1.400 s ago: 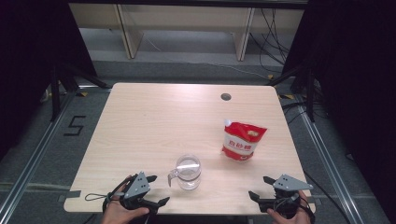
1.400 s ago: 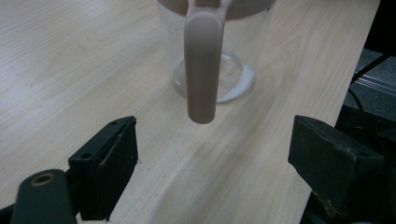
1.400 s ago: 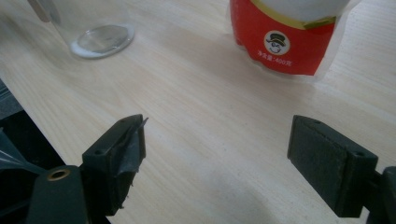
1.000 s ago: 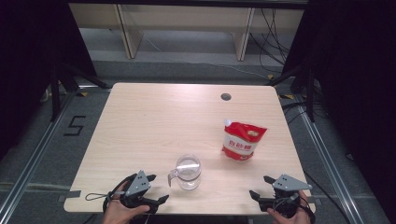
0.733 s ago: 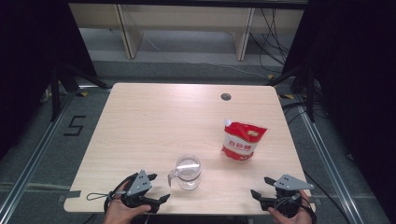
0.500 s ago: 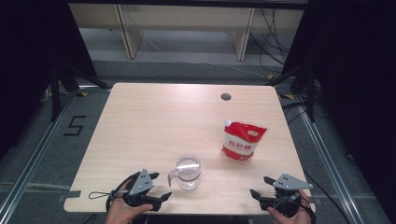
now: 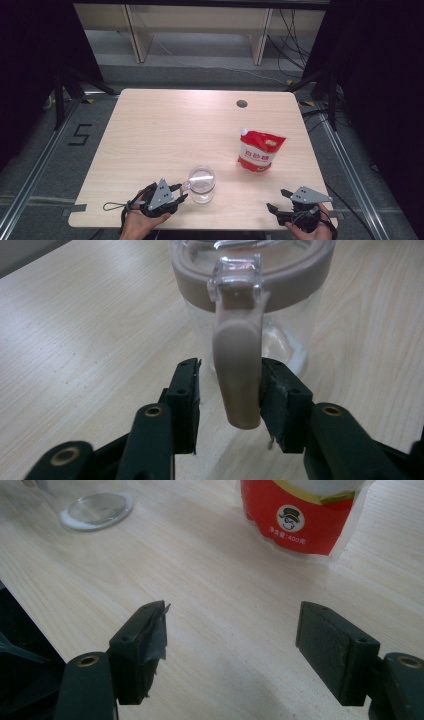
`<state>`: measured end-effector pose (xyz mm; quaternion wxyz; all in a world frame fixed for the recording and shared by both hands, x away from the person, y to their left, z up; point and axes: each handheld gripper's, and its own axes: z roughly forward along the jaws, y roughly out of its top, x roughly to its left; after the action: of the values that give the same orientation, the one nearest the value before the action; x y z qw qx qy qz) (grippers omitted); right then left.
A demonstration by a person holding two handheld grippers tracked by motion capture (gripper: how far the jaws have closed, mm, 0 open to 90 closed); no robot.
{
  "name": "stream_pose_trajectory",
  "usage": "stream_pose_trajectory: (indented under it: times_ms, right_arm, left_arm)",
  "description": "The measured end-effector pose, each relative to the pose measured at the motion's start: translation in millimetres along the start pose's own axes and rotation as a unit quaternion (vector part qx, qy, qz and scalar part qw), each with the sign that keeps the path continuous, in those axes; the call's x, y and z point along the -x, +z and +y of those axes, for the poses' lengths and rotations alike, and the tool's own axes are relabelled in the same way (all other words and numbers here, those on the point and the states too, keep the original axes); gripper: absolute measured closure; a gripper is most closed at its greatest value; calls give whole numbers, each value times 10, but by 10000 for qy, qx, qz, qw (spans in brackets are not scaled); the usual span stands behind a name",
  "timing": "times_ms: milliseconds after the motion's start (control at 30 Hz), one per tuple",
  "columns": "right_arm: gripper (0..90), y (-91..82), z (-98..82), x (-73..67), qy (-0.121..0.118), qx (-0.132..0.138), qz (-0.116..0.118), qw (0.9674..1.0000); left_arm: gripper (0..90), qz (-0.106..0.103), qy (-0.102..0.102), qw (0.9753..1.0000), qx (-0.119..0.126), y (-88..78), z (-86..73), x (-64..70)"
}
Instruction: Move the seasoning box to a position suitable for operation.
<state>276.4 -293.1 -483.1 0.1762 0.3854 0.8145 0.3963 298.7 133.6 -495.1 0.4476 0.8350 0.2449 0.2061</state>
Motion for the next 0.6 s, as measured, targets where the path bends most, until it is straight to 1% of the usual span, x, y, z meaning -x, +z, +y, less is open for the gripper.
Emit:
stream_pose_trajectory:
  times_ms: [33, 67, 100, 133, 167, 200, 233, 267, 300, 333, 367, 400, 433, 467, 500, 533, 600]
  right_arm:
    - [293, -2, 0, -1, -1, 6, -23, 10000]
    - [293, -2, -2, 5, -36, 4, -30, 10000]
    - [293, -2, -2, 5, -36, 4, -30, 10000]
    - [293, -2, -1, 7, -51, 11, -22, 10000]
    - [293, 3, -2, 10, -45, 18, 16, 10000]
    - [293, -2, -2, 1, -15, 10, -33, 10000]
    - [293, 1, -2, -4, 17, -6, -3, 10000]
    - [292, 1, -4, -19, 100, -42, 3, 9999]
    - [290, 6, -2, -9, 48, -76, 41, 10000]
    - [290, 8, -1, -9, 28, -76, 40, 10000]
    - [290, 9, -1, -22, 48, -79, 35, 10000]
    - [290, 8, -1, -39, 161, -96, 99, 9998]
    - [290, 18, 3, 3, -72, -5, 60, 10000]
    - [290, 17, 4, 2, -61, -6, 66, 10000]
    - [290, 14, 4, -8, -2, -55, 85, 9999]
    - [290, 12, 3, -8, -5, -40, 43, 10000]
    - [289, 13, 5, -6, -47, -19, 38, 10000]
  left_arm:
    - [680, 27, 2, 10000, 32, 3, -3, -2]
    - [699, 86, 131, 9999, -37, -10, -1, -25]
    - [699, 69, 0, 10000, 39, 0, -5, -27]
    - [702, 86, -14, 10000, 7, -8, -8, -60]
    - [707, 143, -32, 9999, 24, -8, -15, -80]
    - [711, 140, -9, 9999, -24, -6, -19, -116]
    - [715, 136, -77, 9999, 50, 15, -21, -126]
    - [718, 121, -146, 9998, 100, 34, -22, -136]
    - [723, 96, -107, 9998, 125, 43, -19, -152]
    - [727, 88, -257, 9995, 148, 57, -15, -156]
    - [732, 30, -252, 9996, 98, 58, -9, -177]
    - [734, 3, -250, 9996, 139, 64, -8, -190]
    - [736, -17, -290, 9995, 144, 66, -10, -192]
    - [737, -30, -294, 9994, 165, 70, -12, -195]
    - [736, -67, -274, 9994, 175, 71, -13, -195]
    - [736, -178, -302, 9992, 215, 78, -12, -179]
    - [734, -301, -262, 9990, 187, 82, -2, -144]
